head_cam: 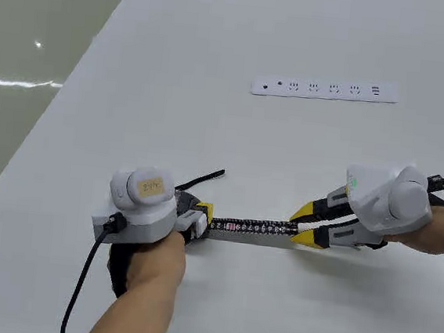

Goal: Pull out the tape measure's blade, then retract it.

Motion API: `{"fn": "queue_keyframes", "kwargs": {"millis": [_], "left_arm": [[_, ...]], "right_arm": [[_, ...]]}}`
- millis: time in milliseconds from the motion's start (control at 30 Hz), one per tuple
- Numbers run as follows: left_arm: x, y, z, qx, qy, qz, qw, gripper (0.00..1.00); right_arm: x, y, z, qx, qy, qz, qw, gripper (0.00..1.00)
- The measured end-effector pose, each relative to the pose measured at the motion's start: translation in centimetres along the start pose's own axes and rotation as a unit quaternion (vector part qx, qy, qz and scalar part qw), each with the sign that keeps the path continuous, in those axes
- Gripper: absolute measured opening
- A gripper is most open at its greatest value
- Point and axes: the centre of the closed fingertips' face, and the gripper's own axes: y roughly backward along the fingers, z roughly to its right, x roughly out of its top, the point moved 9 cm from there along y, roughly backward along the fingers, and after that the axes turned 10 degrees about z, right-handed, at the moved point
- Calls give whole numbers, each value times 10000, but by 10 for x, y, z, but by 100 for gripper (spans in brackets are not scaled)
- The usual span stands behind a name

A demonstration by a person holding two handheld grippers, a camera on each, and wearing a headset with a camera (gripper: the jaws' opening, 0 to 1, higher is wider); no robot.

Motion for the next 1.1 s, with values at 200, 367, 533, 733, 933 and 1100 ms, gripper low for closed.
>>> {"fn": "queue_keyframes", "kwargs": {"millis": [200, 367, 533, 733, 933, 1100], "left_arm": [[0, -1, -2, -20, 13, -10, 10000, 58], [1, 0, -1, -37, -16, -31, 10000, 58], [1, -2, -4, -52, 17, -43, 10000, 58], [1, -3, -5, -61, 36, -37, 10000, 58], [1, -3, -6, -66, 38, -42, 10000, 58], [1, -4, -6, -70, 52, -41, 10000, 58]], "right_arm": [[2, -3, 0, 11, -3, 15, 10000, 14], [2, -6, -1, 30, -11, 29, 10000, 14], [3, -9, -1, 46, -10, 32, 10000, 14], [5, -13, 0, 59, -4, 48, 10000, 14], [6, -16, 0, 68, 0, 41, 10000, 14], [6, -19, 1, 69, 5, 35, 10000, 14]]}}
